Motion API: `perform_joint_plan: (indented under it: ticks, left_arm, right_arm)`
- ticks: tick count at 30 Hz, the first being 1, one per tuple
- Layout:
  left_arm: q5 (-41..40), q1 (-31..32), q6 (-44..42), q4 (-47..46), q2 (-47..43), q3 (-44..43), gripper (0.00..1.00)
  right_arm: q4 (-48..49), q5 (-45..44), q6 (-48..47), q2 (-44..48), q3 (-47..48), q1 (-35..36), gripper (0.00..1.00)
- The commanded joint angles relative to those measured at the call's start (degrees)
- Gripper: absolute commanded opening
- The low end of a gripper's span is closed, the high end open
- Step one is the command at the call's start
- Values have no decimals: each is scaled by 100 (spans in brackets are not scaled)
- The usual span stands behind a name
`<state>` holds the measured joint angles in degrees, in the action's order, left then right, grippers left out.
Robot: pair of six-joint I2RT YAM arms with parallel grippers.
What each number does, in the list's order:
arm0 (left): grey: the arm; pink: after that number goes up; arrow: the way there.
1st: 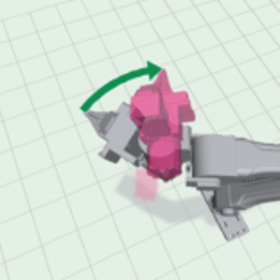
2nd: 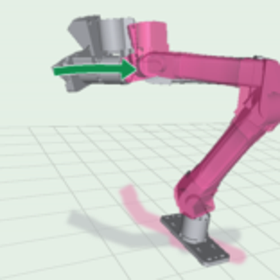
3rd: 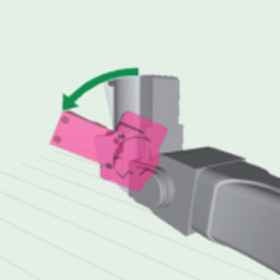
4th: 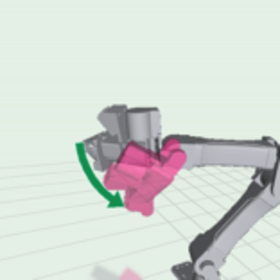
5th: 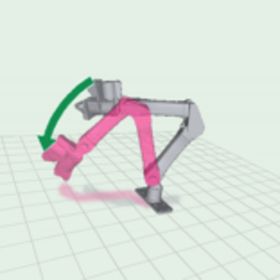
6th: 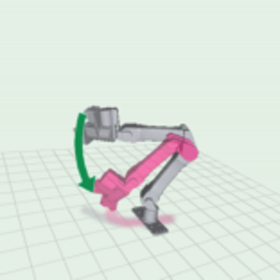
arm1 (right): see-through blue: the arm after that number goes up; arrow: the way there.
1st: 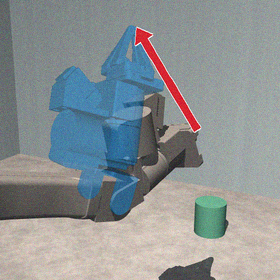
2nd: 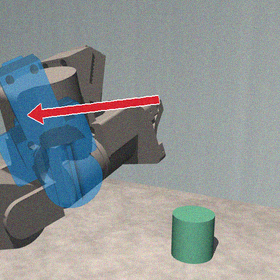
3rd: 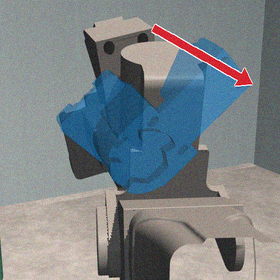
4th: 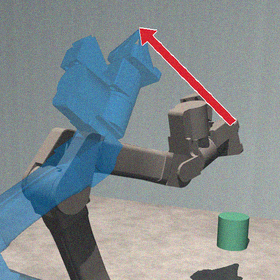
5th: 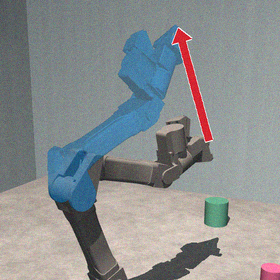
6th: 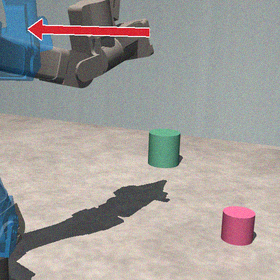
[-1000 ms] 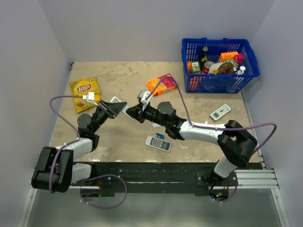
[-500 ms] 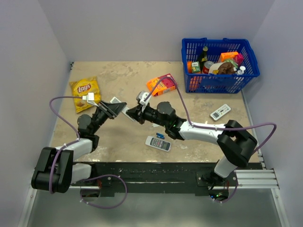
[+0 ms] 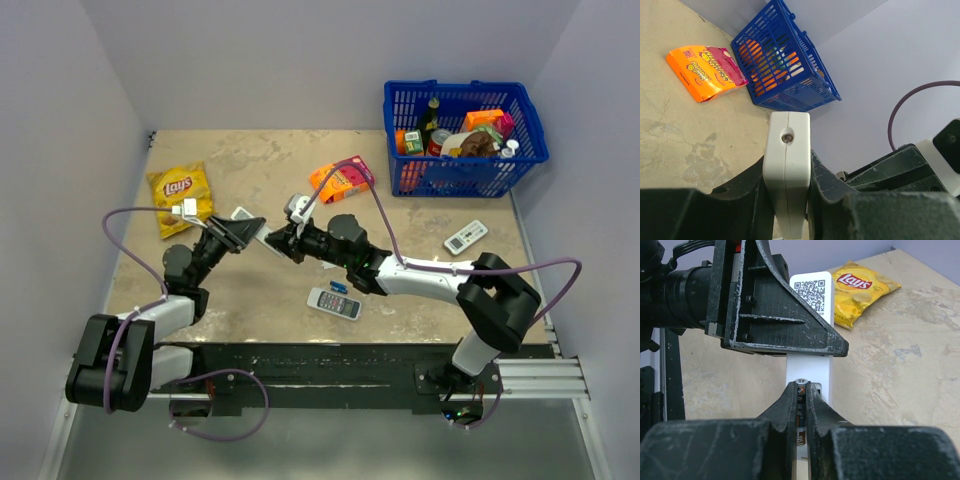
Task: Load the batteries into the remote control
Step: Load the battery into the remote control.
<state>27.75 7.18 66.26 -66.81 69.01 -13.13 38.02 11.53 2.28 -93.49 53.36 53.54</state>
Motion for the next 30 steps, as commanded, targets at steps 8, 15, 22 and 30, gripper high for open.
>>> perform_joint_plan:
  ticks: [8,15,22,30]
  left_arm:
    - [-252,-15,344,-1054,-231,117,0]
    - [-226,-15,379,-1089,-222,109,0]
    - [-200,-24,326,-1045,-222,82,0]
    - [-41,-24,124,-597,-274,-76,0]
  right_arm:
    - [-242,-133,-149,-169,201,-1,7]
    - [-409,-230,-193,-222,236,-10,7]
    - [-541,-265,-448,-222,227,-1,7]
    - [-708,-248,-536,-292,289,-10,8]
